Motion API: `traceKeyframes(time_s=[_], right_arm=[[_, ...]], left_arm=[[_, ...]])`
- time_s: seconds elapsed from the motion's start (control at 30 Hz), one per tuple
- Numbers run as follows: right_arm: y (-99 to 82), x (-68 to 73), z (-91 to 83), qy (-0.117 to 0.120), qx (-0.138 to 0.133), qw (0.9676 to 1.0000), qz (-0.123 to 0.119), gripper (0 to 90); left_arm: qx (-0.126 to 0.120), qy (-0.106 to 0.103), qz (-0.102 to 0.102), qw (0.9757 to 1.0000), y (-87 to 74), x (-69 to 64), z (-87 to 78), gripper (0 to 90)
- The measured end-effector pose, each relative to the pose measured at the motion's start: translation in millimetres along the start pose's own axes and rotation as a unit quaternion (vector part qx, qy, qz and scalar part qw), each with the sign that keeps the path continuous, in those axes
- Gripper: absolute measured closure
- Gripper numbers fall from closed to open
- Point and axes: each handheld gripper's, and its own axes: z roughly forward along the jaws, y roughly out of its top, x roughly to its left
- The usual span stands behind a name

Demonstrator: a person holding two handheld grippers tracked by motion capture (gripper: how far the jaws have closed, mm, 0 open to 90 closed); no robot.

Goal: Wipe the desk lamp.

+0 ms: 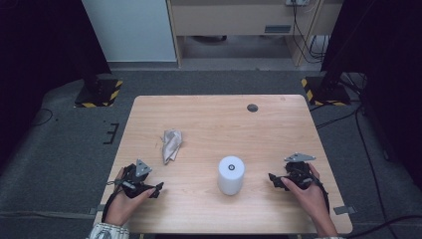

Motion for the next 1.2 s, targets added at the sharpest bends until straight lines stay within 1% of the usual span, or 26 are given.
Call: traceKeyframes(time_s=[0.07, 0.17, 0.3, 0.33, 0.4, 0.43, 0.57, 0.67, 0.77, 0.8, 0.83, 0.93, 1.0, 1.07, 1.13, 1.2], right_arm=[[0.1, -5.3, 1.0, -0.006, -0.005, 1.0000, 0.005, 5.3], [0.0, -13.1, 1.9, -0.019, -0.009, 0.9996, 0.018, 5.6], [0.2, -24.2, 4.8, -0.037, -0.012, 0.9986, 0.035, 5.6], [0.4, -27.9, 5.6, -0.044, -0.014, 0.9981, 0.039, 5.7], [0.4, -33.3, 6.8, -0.050, -0.020, 0.9973, 0.050, 5.9], [0.3, -35.7, 7.5, -0.052, -0.020, 0.9967, 0.059, 5.9], [-0.5, -43.0, 10.8, -0.067, -0.012, 0.9952, 0.070, 5.6], [-1.1, -43.5, 12.8, -0.071, -0.005, 0.9944, 0.079, 5.2], [-2.0, -41.0, 16.0, -0.072, 0.006, 0.9949, 0.071, 3.9], [-1.8, -40.0, 16.6, -0.074, 0.007, 0.9949, 0.069, 3.7], [-2.0, -39.5, 17.6, -0.078, 0.004, 0.9949, 0.065, 3.4], [-3.0, -36.9, 20.4, -0.085, -0.005, 0.9941, 0.066, 0.8], [-3.8, -34.8, 22.6, -0.090, -0.017, 0.9933, 0.069, 0.7], [-3.1, -31.9, 23.4, -0.088, -0.017, 0.9935, 0.070, 0.7], [-2.8, -28.0, 23.9, -0.080, -0.017, 0.9950, 0.058, 0.7], [-2.9, -21.6, 24.1, -0.069, -0.016, 0.9963, 0.048, 0.7]], left_arm=[[0.002, 0.001, -0.004, 1.0000, -0.5, 3.2, 2.2, 3.2], [0.010, 0.003, -0.010, 0.9999, -0.9, 8.8, 8.3, 3.3], [0.007, 0.008, -0.018, 0.9998, 2.5, 16.1, 15.6, 3.4], [0.006, 0.008, -0.021, 0.9997, 3.0, 17.4, 16.8, 3.4], [0.005, 0.007, -0.027, 0.9996, 3.5, 19.8, 19.6, 3.5], [0.005, 0.007, -0.028, 0.9996, 3.4, 20.7, 20.6, 3.5], [0.002, 0.003, -0.043, 0.9991, 2.5, 25.4, 23.6, 3.3], [0.002, 0.004, -0.045, 0.9990, 2.4, 27.0, 25.6, 3.3], [0.009, 0.002, -0.044, 0.9990, 1.8, 26.0, 29.3, 3.3], [0.013, 0.000, -0.042, 0.9990, 1.3, 25.6, 30.8, 3.2], [0.011, -0.007, -0.046, 0.9988, 0.5, 26.1, 32.4, 2.3], [0.003, -0.021, -0.071, 0.9973, -1.4, 28.1, 36.5, 0.1], [-0.012, -0.022, -0.071, 0.9972, -2.6, 29.0, 38.6, 0.0], [-0.024, -0.023, -0.069, 0.9970, -3.8, 28.9, 40.2, 0.0], [-0.032, -0.023, -0.068, 0.9969, -5.2, 28.7, 40.8, 0.0], [-0.033, -0.023, -0.068, 0.9968, -5.3, 28.7, 40.9, 0.0]])
